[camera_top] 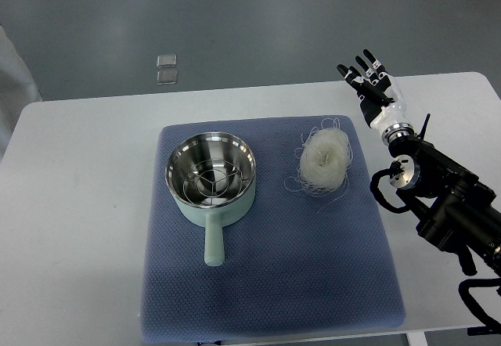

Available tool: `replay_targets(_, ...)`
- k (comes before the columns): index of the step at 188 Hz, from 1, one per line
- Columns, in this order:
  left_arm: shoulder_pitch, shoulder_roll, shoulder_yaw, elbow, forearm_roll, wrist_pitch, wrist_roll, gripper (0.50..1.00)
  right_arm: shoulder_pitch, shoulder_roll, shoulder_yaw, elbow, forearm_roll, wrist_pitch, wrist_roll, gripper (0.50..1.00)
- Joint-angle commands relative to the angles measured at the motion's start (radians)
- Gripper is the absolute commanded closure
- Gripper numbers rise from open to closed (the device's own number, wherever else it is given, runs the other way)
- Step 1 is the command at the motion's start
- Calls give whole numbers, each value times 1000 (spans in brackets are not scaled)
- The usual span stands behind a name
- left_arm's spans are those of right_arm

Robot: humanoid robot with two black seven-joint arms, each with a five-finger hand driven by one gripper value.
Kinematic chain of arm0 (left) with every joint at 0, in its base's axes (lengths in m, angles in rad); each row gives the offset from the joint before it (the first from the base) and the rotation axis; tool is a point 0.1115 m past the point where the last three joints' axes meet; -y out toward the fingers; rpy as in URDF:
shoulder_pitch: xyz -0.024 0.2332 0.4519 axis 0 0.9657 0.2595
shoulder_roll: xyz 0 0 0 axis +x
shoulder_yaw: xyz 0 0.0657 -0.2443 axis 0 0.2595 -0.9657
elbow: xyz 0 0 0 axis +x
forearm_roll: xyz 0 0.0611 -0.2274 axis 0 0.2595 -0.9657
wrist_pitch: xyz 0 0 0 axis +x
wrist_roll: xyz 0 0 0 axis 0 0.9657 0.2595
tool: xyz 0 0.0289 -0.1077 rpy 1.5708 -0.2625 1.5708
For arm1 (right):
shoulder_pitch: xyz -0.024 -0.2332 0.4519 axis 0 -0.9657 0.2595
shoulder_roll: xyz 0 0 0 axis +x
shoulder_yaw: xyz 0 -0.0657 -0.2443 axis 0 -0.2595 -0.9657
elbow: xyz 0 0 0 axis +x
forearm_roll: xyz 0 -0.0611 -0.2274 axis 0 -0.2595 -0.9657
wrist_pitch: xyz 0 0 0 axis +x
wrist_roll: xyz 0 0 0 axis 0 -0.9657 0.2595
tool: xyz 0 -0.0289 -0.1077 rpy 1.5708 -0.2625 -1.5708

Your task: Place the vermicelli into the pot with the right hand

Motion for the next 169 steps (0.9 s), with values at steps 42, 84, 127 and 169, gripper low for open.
replay_targets(42,2,0,1,0,0,-6,-2,500,3,-2,0,0,0,0,0,572)
replay_targets(84,0,0,0,2,0,-2,0,500,3,-2,-2,0,0,0,0,572)
replay_targets(127,0,0,0,2,0,-2,-2,500,3,0,0,0,0,0,0,572)
replay_targets(169,0,0,0,2,0,-2,-2,500,5,-3,3,0,0,0,0,572)
